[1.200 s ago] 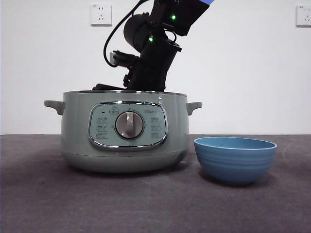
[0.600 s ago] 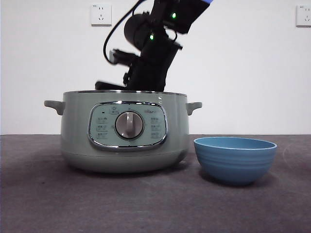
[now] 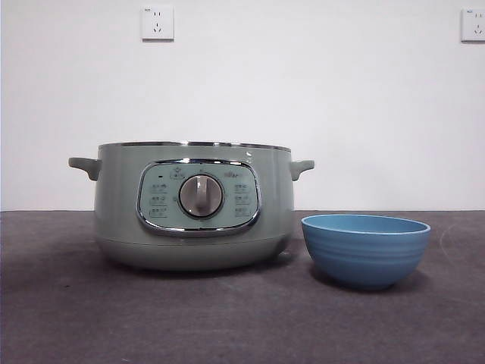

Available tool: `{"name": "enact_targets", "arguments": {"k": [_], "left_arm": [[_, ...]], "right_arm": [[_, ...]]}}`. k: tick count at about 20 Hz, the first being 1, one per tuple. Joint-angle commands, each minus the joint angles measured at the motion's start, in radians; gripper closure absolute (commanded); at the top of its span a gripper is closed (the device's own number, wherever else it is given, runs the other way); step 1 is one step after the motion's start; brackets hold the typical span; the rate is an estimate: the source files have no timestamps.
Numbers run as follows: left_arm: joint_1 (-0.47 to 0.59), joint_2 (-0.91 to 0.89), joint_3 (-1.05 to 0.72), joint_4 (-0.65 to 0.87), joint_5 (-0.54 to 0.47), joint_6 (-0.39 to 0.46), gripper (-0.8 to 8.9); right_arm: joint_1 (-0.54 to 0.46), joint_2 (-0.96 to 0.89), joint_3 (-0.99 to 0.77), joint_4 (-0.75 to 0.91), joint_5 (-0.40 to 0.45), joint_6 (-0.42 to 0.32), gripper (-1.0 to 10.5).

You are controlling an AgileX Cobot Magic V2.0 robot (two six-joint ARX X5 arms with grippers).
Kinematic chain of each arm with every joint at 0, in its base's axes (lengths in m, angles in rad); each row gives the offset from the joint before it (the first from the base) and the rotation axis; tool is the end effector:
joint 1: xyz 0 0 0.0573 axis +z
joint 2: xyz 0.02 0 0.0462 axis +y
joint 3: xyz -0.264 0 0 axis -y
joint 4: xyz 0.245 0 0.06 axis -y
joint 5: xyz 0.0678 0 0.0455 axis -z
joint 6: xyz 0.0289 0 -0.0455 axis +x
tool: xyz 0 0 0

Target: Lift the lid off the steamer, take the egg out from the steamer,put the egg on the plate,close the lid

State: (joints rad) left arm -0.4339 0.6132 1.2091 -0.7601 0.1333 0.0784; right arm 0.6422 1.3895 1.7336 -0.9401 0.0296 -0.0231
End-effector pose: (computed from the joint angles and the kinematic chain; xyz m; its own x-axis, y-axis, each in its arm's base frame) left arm 0.0604 -0.0322 0.4268 0.8313 -0.5317 -0.1620 0.5456 0.8362 0.0556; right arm 0.2110 0.1567 0.4480 0.6802 0.4718 -0.5611 -0.5893 0.8071 -0.0357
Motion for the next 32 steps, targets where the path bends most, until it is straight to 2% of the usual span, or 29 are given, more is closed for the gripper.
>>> {"name": "enact_targets", "arguments": {"k": [1, 6, 11, 13, 17, 25, 32], "left_arm": [[0.003, -0.010, 0.018, 0.040, 0.002, 0.003, 8.21], [0.003, -0.010, 0.018, 0.025, 0.002, 0.003, 8.21], [0.003, -0.010, 0.018, 0.021, 0.003, 0.003, 8.21], [0.003, -0.010, 0.018, 0.010, 0.003, 0.004, 8.21], [0.003, -0.010, 0.018, 0.003, 0.003, 0.004, 8.21], [0.003, -0.010, 0.018, -0.012, 0.003, 0.005, 8.21], [0.003, -0.010, 0.018, -0.024, 0.003, 0.005, 8.21]], "right_arm": [[-0.035, -0.031, -0.023, -0.070, 0.003, -0.014, 9.6], [-0.079, -0.098, -0.199, -0.040, -0.003, -0.018, 9.6], [-0.080, -0.100, -0.490, 0.160, -0.021, 0.002, 9.6], [-0.081, -0.088, -0.581, 0.246, -0.056, 0.019, 9.6], [-0.087, -0.043, -0.703, 0.368, -0.057, 0.023, 9.6], [-0.089, 0.158, -0.758, 0.489, -0.055, 0.025, 9.6], [-0.095, 0.275, -0.758, 0.517, -0.050, 0.025, 9.6]]}}
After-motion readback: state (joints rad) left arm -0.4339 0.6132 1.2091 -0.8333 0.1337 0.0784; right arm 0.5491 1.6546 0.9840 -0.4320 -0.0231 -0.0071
